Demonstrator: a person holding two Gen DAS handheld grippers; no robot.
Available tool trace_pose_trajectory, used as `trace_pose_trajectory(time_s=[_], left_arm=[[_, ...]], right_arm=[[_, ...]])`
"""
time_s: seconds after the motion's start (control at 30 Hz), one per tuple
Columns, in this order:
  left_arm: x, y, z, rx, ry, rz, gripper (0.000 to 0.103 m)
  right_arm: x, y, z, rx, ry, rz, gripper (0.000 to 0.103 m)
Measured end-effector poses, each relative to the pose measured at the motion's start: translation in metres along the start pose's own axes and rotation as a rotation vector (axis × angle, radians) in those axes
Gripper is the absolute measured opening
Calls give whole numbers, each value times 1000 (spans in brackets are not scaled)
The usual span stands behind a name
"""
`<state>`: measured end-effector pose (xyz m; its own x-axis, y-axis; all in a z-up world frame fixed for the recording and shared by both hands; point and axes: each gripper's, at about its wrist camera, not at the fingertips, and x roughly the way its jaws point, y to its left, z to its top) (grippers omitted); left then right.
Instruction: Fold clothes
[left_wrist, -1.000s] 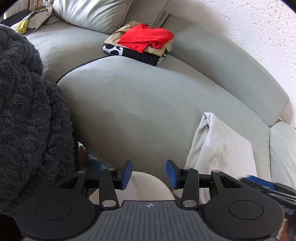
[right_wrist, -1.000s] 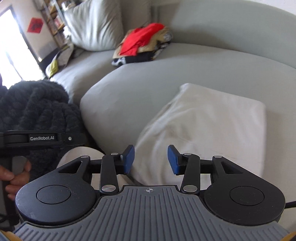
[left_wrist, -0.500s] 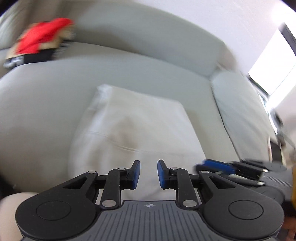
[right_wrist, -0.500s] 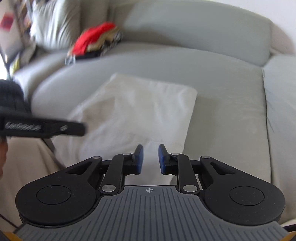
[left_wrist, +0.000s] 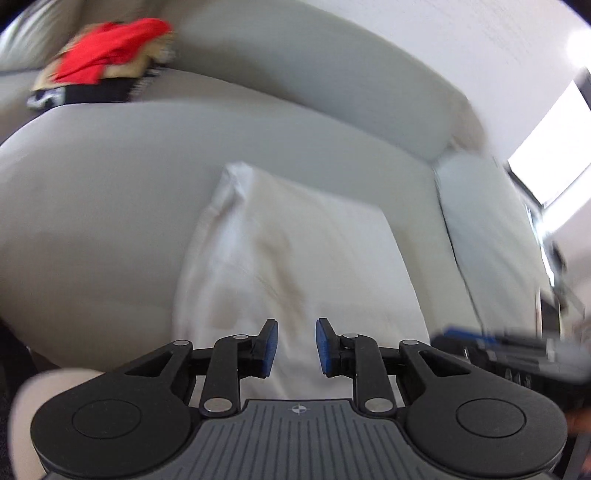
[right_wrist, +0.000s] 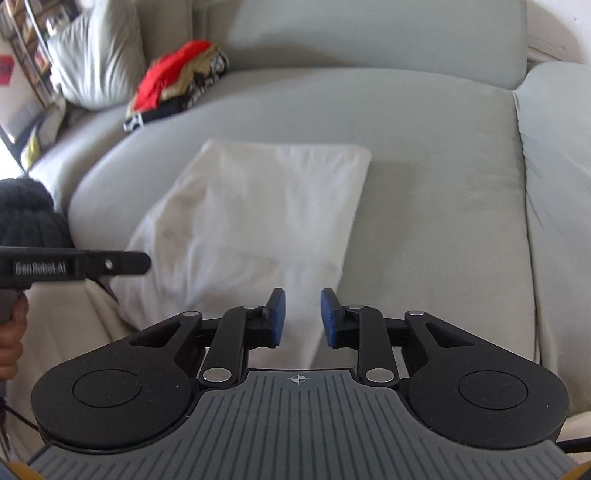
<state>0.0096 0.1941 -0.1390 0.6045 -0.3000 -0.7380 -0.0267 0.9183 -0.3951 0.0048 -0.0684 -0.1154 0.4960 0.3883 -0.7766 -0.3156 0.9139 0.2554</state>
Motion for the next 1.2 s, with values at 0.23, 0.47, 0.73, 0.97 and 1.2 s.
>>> trace_pose_trajectory(time_s=[0.23, 0.47, 0.73, 0.97, 1.2], left_arm=[[47, 70, 52, -324, -23, -131, 35], [104, 96, 61, -546, 33, -302, 35], [141, 107, 74, -593, 66, -373, 35], [157, 118, 88, -648, 76, -500, 29], [130, 120, 107, -529, 51, -257, 35]], right_arm=[[54, 27, 27, 16, 30, 157, 35], [87, 13, 19, 133, 87, 178, 26], [94, 17, 21, 129, 92, 158, 24], [91, 14, 16, 151, 78, 160, 24], [89, 11, 15, 157, 69, 162, 23]])
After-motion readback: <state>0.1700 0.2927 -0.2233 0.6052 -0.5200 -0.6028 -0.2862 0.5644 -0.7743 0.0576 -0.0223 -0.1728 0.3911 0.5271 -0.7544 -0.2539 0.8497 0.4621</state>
